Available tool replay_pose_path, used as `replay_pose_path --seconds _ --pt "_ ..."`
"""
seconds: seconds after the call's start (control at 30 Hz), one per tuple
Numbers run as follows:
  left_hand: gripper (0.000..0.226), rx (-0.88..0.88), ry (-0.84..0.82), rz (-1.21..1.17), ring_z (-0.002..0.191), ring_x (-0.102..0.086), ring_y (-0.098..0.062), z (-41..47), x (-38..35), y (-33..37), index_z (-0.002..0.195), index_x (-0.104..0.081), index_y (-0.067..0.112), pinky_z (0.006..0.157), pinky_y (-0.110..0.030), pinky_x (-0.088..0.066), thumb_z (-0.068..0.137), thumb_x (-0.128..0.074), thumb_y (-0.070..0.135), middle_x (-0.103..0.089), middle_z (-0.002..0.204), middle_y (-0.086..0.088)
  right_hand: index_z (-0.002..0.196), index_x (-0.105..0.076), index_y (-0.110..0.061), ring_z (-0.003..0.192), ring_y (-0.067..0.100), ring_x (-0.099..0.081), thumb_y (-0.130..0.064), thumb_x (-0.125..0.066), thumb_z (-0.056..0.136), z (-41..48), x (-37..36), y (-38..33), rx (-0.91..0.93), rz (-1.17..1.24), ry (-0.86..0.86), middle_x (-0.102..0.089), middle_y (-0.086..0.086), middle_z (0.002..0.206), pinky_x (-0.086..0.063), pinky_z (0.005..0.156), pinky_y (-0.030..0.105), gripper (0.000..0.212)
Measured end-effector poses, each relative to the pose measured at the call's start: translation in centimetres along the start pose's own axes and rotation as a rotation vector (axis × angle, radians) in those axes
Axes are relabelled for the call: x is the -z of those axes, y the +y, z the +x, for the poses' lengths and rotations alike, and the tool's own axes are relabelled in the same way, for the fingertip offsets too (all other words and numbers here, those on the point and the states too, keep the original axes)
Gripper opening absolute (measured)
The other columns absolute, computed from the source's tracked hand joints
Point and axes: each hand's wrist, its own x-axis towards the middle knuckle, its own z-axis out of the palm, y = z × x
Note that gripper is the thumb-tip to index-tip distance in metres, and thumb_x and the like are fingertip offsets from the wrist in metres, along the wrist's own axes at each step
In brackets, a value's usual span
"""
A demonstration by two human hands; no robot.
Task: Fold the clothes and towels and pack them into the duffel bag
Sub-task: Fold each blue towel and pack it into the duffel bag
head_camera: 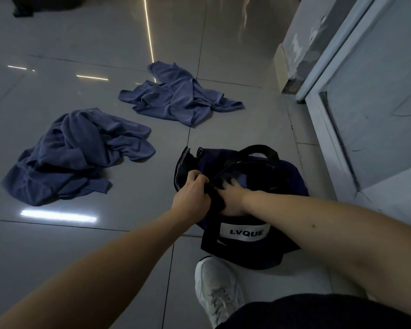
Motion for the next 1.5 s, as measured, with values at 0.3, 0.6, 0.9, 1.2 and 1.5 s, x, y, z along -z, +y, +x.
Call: replay_pose_path --seconds 0.3,0.6,0.9,1.2,1.5 --pt "0.032 -0.046 -0.093 0.194 0.109 -0.056 -0.033 -1.4 5.9 0.4 0.126 -0.049 0.018 0.089 -0.047 -0.051 0.094 -0.052 0.023 -0.041 0.135 -0.004 0.113 -0.069 -0.019 0.108 0.03 -0.063 -0.026 -0.06 0.087 -5.9 7.0 -0.2 0.01 0.13 0.304 -0.068 0.007 0.118 -0.054 0.091 0.043 0.029" --pt "0.037 -0.002 -0.193 0.53 0.107 -0.053 -0.022 -7.1 19.7 -6.9 0.134 -0.048 0.023 0.089 -0.036 -0.045 0.098 -0.053 0.026 -0.044 0.138 0.002 0.137 -0.056 -0.01 0.116 0.034 -0.058 -0.02 -0.052 0.098 -3.9 16.5 -12.7 0.223 -0.185 0.175 -0.057 0.014 0.135 -0.051 0.098 0.043 0.041" --pt "0.035 0.205 -0.201 0.503 0.113 -0.055 -0.022 -9.1 18.7 -20.9 0.13 -0.053 0.023 0.08 -0.027 -0.036 0.095 -0.054 0.022 -0.048 0.133 0.004 0.131 -0.059 -0.007 0.103 0.034 -0.063 -0.012 -0.053 0.096 7.5 13.7 -22.7 0.275 -0.225 0.092 -0.062 0.017 0.124 -0.058 0.085 0.043 0.036" --pt "0.047 0.293 -0.205 0.459 0.121 -0.051 -0.026 -6.5 15.2 -31.4 0.132 -0.048 0.015 0.097 -0.042 -0.049 0.086 -0.058 0.019 -0.047 0.134 -0.004 0.132 -0.05 -0.015 0.115 0.034 -0.055 -0.031 -0.07 0.092 18.9 9.1 -29.5 0.219 0.218 0.251 -0.053 0.01 0.132 -0.052 0.093 0.046 0.047" --pt "0.059 0.333 -0.052 0.35 0.13 -0.047 -0.027 -3.2 14.2 -34.5 0.147 -0.032 0.013 0.102 -0.043 -0.047 0.093 -0.057 0.015 -0.029 0.153 -0.006 0.11 -0.059 -0.012 0.105 0.033 -0.059 -0.019 -0.062 0.094 22.1 6.7 -31.1 0.216 0.223 0.298 -0.061 0.012 0.12 -0.049 0.079 0.035 0.017"
